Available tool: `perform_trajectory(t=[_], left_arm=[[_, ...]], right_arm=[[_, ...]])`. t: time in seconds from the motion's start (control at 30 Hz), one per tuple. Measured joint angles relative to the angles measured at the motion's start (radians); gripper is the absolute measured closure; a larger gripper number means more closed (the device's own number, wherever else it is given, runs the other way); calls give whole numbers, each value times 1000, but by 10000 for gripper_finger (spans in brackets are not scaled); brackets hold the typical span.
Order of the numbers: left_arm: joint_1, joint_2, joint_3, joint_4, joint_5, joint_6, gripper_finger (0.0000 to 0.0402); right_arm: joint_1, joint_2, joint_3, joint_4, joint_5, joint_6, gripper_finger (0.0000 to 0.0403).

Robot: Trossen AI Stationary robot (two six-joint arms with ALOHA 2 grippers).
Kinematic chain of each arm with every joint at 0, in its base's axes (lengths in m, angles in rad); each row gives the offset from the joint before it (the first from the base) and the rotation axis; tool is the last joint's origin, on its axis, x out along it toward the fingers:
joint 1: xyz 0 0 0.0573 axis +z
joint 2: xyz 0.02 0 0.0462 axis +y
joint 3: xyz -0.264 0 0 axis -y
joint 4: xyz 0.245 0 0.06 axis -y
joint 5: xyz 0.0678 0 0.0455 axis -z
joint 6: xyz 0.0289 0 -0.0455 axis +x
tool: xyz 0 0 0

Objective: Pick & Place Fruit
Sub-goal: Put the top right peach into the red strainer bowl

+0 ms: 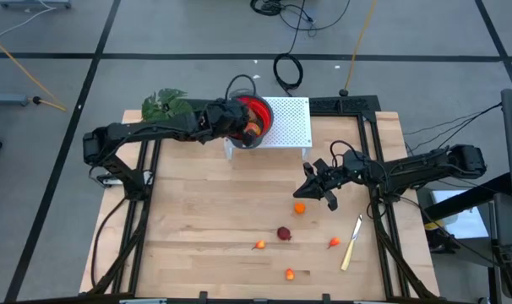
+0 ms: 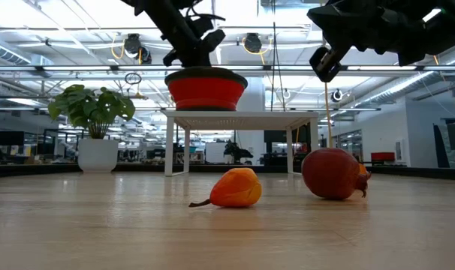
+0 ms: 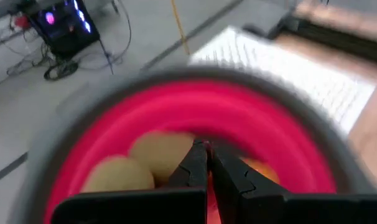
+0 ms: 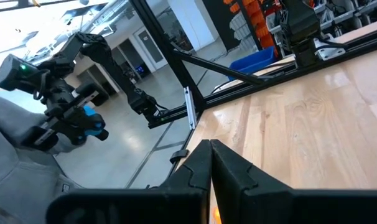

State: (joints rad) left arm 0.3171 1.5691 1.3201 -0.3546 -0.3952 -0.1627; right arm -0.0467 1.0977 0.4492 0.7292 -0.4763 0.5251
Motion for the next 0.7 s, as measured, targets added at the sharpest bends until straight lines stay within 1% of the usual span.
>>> perform_trajectory(t=[0.17, 0.47, 0.7], left_arm=[[1, -2, 0, -1, -26, -4, 401], [10, -1, 0, -15, -26, -24, 401], [39, -1, 0, -11, -25, -30, 401]], right_arm=[[0, 0, 0, 0, 0, 13, 402], [0, 0, 0, 0, 0, 12, 401], [0, 0, 0, 0, 0, 11, 401]])
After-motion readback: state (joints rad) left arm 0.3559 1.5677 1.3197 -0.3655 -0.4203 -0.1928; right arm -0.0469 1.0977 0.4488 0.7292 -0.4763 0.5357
